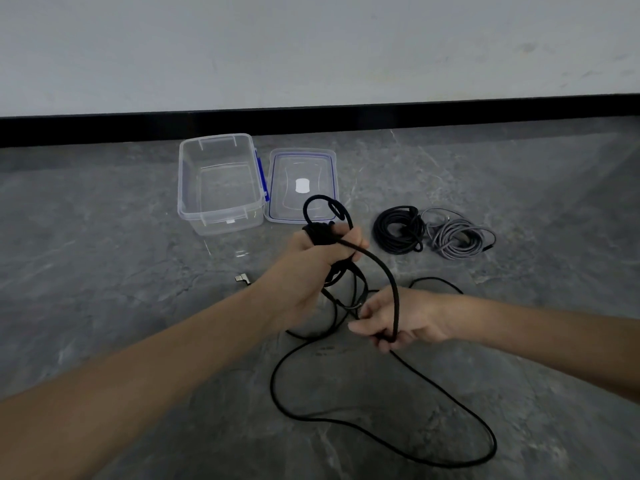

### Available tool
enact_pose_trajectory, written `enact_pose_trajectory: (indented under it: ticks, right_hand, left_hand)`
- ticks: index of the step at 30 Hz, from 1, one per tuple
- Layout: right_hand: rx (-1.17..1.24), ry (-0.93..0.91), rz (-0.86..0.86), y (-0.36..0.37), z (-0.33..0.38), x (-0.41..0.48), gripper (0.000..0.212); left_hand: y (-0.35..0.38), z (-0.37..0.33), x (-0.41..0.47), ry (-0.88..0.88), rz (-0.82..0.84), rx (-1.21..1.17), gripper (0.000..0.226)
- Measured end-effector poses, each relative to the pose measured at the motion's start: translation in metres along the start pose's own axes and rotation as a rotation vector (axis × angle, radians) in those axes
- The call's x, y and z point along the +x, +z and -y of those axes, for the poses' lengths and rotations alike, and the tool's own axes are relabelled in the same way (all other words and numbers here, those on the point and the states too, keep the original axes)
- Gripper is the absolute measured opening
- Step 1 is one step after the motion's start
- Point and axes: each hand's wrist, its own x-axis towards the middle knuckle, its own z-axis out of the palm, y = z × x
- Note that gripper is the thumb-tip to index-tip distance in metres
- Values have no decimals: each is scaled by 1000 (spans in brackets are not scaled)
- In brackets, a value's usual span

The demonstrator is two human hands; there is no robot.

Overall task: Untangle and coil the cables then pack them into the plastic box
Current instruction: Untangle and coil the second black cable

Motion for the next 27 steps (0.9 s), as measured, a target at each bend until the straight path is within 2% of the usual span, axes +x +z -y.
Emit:
enact_pose_trajectory:
  ticks: [3, 5, 7, 9, 11, 13, 15, 16, 19, 21, 24, 27]
  right_hand:
    - [-203, -22, 37, -1, -5, -2, 19]
    - [-378, 4, 57, 2, -14, 4, 17]
    - [-520, 64, 68, 1, -25, 13, 15]
    - [-619, 165, 73, -3, -34, 22, 11]
    - [-749, 266, 84, -10, -38, 29, 20]
    - [-885, 340, 50, -20, -41, 30, 29]
    - [-921, 310, -95, -35, -52, 34, 15]
    - [-932, 347, -140, -42, -58, 37, 18]
    - [-1035, 641, -95, -52, -70, 32, 34]
    - [-1037, 674, -125, -57, -73, 33, 31]
    - [-1101, 830, -8, -59, -80, 36, 43]
    - [-1094, 757, 7, -71, -77, 40, 42]
  left_hand:
    - [-3, -1, 2, 27, -8, 53, 24]
    - [-3, -4, 1, 13, -17, 47, 17]
    - [-4, -6, -2, -35, 0, 71, 7]
    - [-5, -7, -5, -68, 77, 102, 11]
    - [-4, -5, -8, -71, 136, 172, 14]
    - [-2, -5, -9, -55, 106, 216, 14]
    - [-3, -7, -7, -14, 17, 223, 18]
    - [-5, -8, -5, 16, -29, 223, 22]
    - [-12, -13, -1, 87, -172, 230, 24]
    - [-13, -13, 0, 125, -209, 244, 19]
    - [-14, -14, 1, 206, -214, 322, 10]
    - [-16, -13, 3, 256, -237, 363, 9]
